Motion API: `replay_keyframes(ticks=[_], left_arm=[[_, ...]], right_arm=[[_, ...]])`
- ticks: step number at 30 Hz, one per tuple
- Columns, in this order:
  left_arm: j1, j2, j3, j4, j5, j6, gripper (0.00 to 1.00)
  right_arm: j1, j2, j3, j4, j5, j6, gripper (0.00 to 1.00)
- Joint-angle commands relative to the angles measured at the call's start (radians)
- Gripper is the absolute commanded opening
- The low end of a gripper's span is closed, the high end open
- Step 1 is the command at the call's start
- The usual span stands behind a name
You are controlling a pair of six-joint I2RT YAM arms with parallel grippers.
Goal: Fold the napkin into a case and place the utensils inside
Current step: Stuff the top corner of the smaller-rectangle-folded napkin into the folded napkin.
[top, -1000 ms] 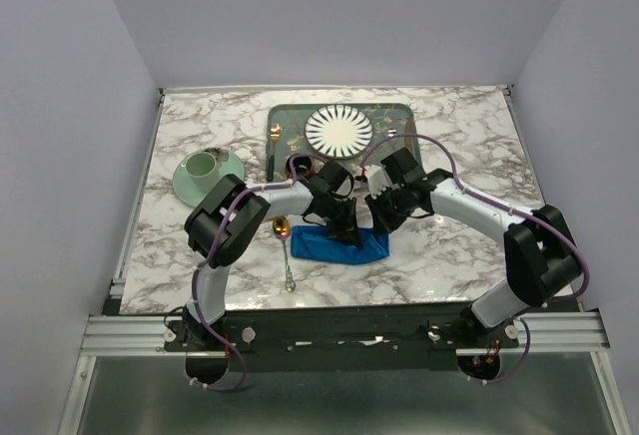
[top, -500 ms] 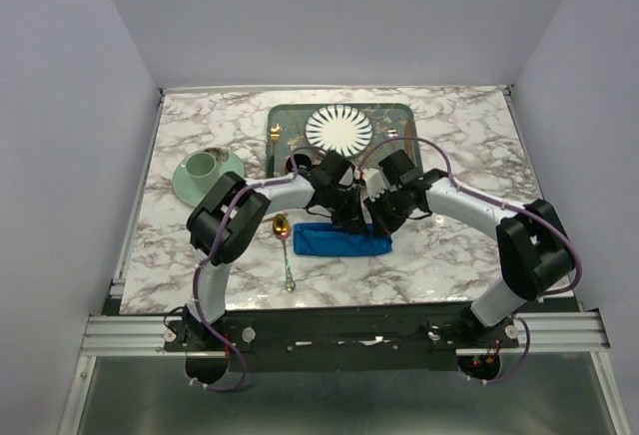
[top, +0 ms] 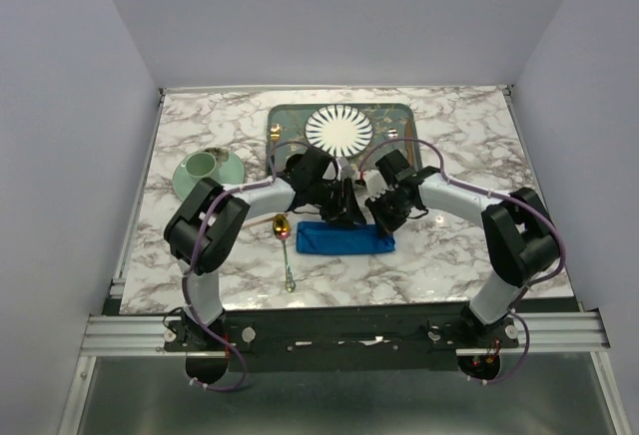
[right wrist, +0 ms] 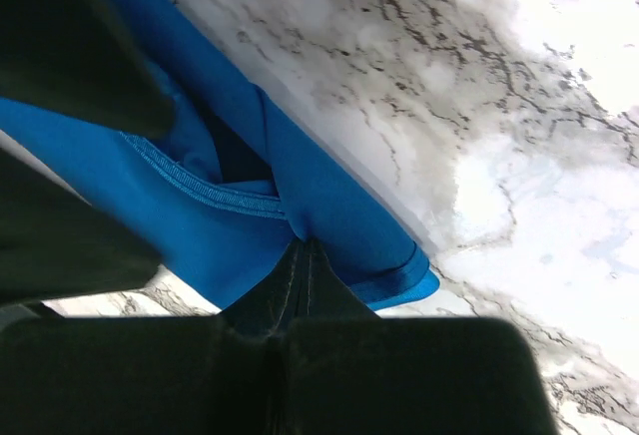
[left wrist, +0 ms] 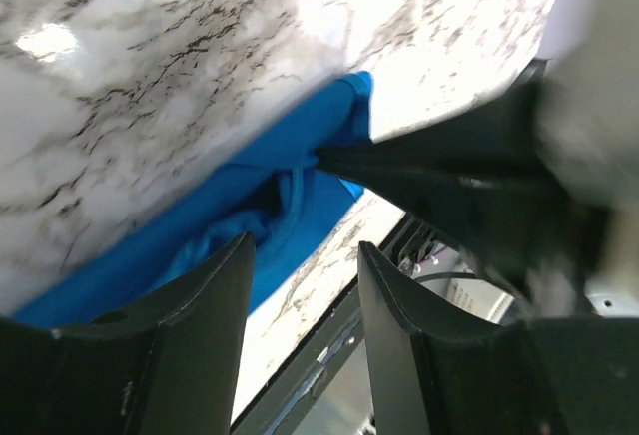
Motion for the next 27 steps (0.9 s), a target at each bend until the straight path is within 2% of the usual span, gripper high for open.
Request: replay_keyframes(ticks=[1, 5, 6, 9, 12, 17, 18, 19, 21, 22, 25, 27], left_arm=[[0.063, -0.157, -0.069, 0.013, -0.066, 0.065, 0.55], [0.109, -0.253, -0.112, -0.040, -0.090, 0.200, 0.49], [0.111, -0.273, -0.121, -0.047, -0.080, 0.221, 0.38], [0.103, -0.319, -0.144, -0.057, -0.008, 0.296, 0.20], [0.056, -0.355, -0.168, -0.053, -0.026, 0.358, 0.15], [0.014, -0.414, -0.176, -0.070, -0.052, 0.620, 0.15], [0.013, -0.433, -0.188, -0.062, -0.057, 0.760, 0.16], [0.011, -0.468, -0.210, -0.053, -0.043, 0.836, 0.19], [-0.006, -0.494, -0.219, -0.082, -0.031, 0.991, 0.25], [-0.036, -0.505, -0.217, -0.127, -0.023, 1.127, 0.27], [-0.127, -0.510, -0.224, -0.171, -0.053, 1.295, 0.31], [-0.170, -0.505, -0.234, -0.153, -0.096, 1.326, 0.32]], right_arm=[[-0.025, 0.031, 0.031, -0.041, 0.031, 0.021, 0.01], [-0.034, 0.034, 0.048, -0.056, 0.015, 0.026, 0.01], [-0.034, 0.034, 0.051, -0.061, 0.011, 0.029, 0.01], [-0.040, 0.034, 0.065, -0.079, -0.009, 0.037, 0.01], [-0.043, 0.042, 0.094, -0.120, -0.035, 0.044, 0.04], [-0.059, 0.038, 0.154, -0.197, -0.074, 0.046, 0.16], [-0.062, 0.031, 0.175, -0.225, -0.083, 0.037, 0.19], [-0.072, 0.028, 0.188, -0.240, -0.091, 0.035, 0.29], [-0.080, 0.013, 0.217, -0.268, -0.127, 0.026, 0.36], [-0.082, 0.012, 0.228, -0.271, -0.146, 0.023, 0.40], [-0.082, 0.036, 0.275, -0.274, -0.176, 0.009, 0.44], [-0.080, 0.060, 0.298, -0.266, -0.206, 0.012, 0.45]])
